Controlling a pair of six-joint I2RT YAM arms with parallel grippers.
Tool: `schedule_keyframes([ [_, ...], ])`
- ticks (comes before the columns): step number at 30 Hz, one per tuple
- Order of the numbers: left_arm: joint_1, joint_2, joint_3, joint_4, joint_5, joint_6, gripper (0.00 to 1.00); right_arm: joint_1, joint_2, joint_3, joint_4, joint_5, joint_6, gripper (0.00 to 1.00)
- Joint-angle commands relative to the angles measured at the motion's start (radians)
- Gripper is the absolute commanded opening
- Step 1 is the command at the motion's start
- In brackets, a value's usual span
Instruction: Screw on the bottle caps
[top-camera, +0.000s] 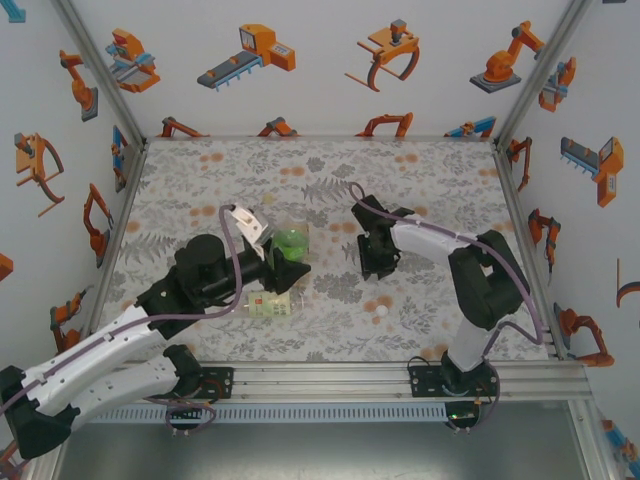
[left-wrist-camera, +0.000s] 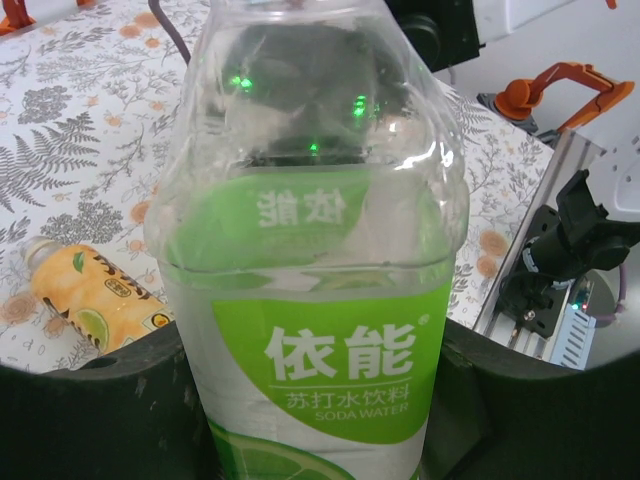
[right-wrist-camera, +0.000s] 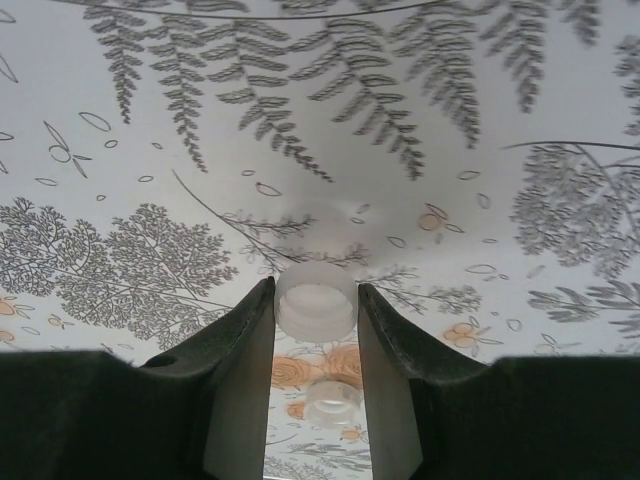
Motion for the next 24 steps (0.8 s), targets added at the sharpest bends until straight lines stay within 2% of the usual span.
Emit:
schedule_keyframes([
  [1,0.009,-0.024,-0.019,-0.002,-0.024,-0.02,0.0,0.012,0.011,0.02,-0.028,0.019,0.029,0.34],
  [12,0.016,-0.006,-0.019,0.008,-0.008,-0.022,0.0,0.022,-0.005,0.038,-0.052,0.022,0.032,0.44],
  [24,0.018,0.008,-0.016,0.021,-0.001,-0.021,0.0,0.024,-0.043,0.043,-0.06,0.005,0.041,0.43],
])
